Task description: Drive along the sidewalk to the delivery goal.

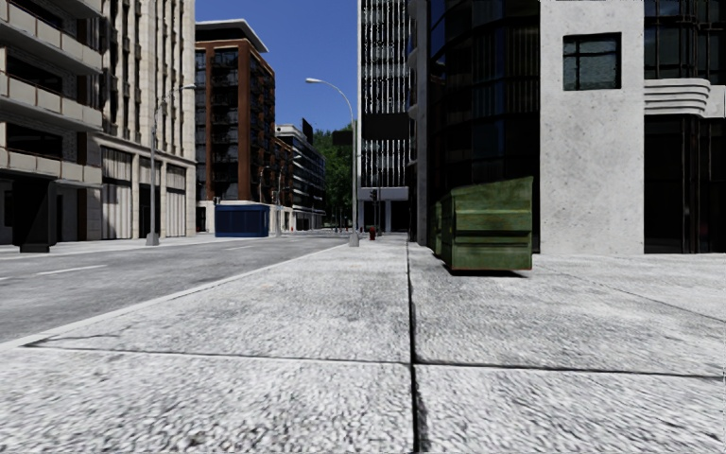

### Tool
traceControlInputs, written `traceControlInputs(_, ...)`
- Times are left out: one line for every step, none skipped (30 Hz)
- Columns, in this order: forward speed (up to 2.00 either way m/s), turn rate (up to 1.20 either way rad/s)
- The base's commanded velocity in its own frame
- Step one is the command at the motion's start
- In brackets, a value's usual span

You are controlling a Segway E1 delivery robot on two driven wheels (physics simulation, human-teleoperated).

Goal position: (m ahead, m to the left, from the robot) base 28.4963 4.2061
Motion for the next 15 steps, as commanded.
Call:
traceControlInputs(2.0,0.0)
traceControlInputs(2.0,0.0)
traceControlInputs(2.0,0.0)
traceControlInputs(2.0,0.0)
traceControlInputs(2.0,0.0)
traceControlInputs(2.0,0.0)
traceControlInputs(2.0,0.0)
traceControlInputs(2.0,0.0)
traceControlInputs(2.0,0.0)
traceControlInputs(2.0,0.0)
traceControlInputs(2.0,0.0)
traceControlInputs(2.0,0.0)
traceControlInputs(2.0,0.0)
traceControlInputs(2.0,0.0)
traceControlInputs(2.0,0.0)
